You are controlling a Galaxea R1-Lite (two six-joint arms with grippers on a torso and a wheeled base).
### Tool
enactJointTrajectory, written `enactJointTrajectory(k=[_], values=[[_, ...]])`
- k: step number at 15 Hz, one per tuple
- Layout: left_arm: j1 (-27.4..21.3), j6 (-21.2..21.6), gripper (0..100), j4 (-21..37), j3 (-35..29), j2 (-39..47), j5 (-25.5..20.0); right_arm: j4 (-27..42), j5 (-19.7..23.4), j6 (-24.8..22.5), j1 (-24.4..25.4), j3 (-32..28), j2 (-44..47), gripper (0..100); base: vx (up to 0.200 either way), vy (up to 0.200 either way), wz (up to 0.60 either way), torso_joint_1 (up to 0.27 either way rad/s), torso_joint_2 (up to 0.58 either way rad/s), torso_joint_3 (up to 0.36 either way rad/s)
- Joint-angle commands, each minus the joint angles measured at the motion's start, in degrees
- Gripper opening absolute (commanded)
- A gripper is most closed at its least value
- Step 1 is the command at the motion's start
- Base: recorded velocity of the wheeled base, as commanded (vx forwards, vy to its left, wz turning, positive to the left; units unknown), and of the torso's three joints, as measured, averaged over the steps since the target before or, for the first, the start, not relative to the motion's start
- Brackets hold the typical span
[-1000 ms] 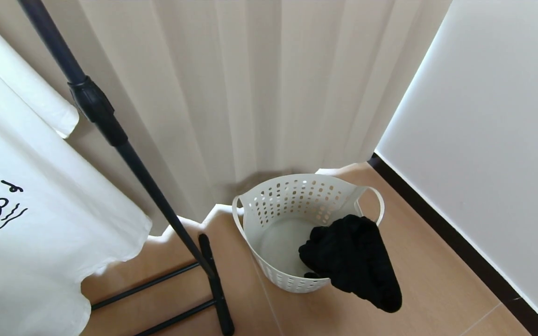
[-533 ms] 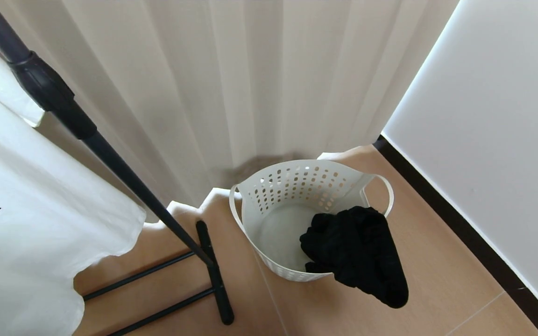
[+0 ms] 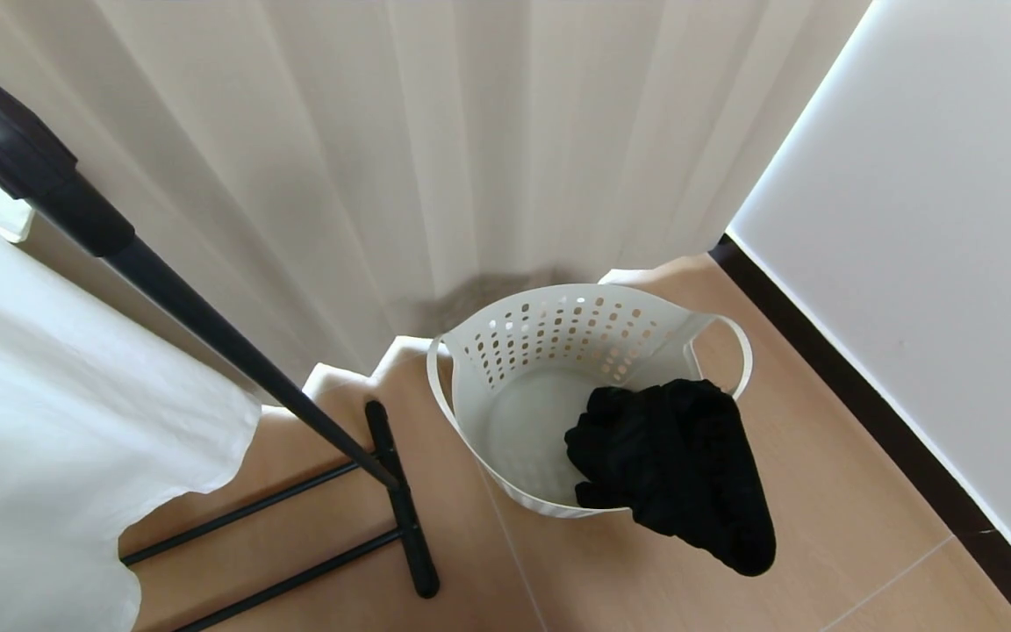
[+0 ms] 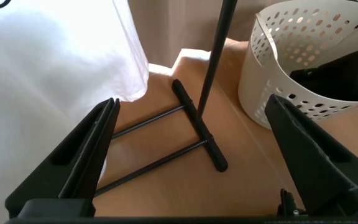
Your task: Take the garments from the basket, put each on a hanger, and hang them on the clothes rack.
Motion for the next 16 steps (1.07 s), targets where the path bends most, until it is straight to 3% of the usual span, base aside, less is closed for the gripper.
enactJointTrajectory(k=[1, 3, 6, 7, 9, 10, 12, 16], values=[[-0.01, -0.05, 100, 0.05, 0.00, 0.00, 0.00, -0.69, 1.02, -0.72, 0.47, -2.16, 9.72, 100, 0.000, 0.000, 0.00, 0.000, 0.00, 0.000], [-0.01, 0.03, 100, 0.05, 0.00, 0.00, 0.00, -4.99, 1.02, -2.47, 0.56, -4.27, 16.23, 100, 0.000, 0.000, 0.00, 0.000, 0.00, 0.000], [-0.01, -0.05, 100, 0.05, 0.00, 0.00, 0.00, -12.81, 1.02, -8.89, 0.56, -5.76, 26.51, 100, 0.000, 0.000, 0.00, 0.000, 0.00, 0.000], [-0.01, -0.05, 100, 0.05, 0.00, 0.00, 0.00, -16.68, 0.93, -11.18, 0.91, -8.22, 33.63, 100, 0.000, 0.000, 0.00, 0.000, 0.00, 0.000], [-0.01, -0.05, 100, -0.04, 0.00, 0.00, 0.00, -16.77, 0.93, -13.64, 1.09, -10.86, 37.76, 100, 0.000, 0.000, 0.00, 0.000, 0.00, 0.000], [-0.01, -0.05, 100, 0.05, 0.00, 0.00, 0.09, -17.03, 0.93, -21.11, 1.97, -15.96, 47.43, 100, 0.000, 0.000, 0.00, 0.000, 0.00, 0.000], [-0.01, -0.05, 100, 0.05, 0.00, 0.00, 0.00, -17.03, 0.75, -29.81, 2.14, -22.37, 56.57, 100, 0.000, 0.000, 0.00, 0.000, 0.00, 0.000], [-0.01, -0.05, 100, -0.04, 0.00, 0.00, 0.09, -17.12, -2.76, -43.17, 2.93, -34.33, 72.12, 100, 0.000, 0.000, 0.00, 0.000, 0.00, 0.000]])
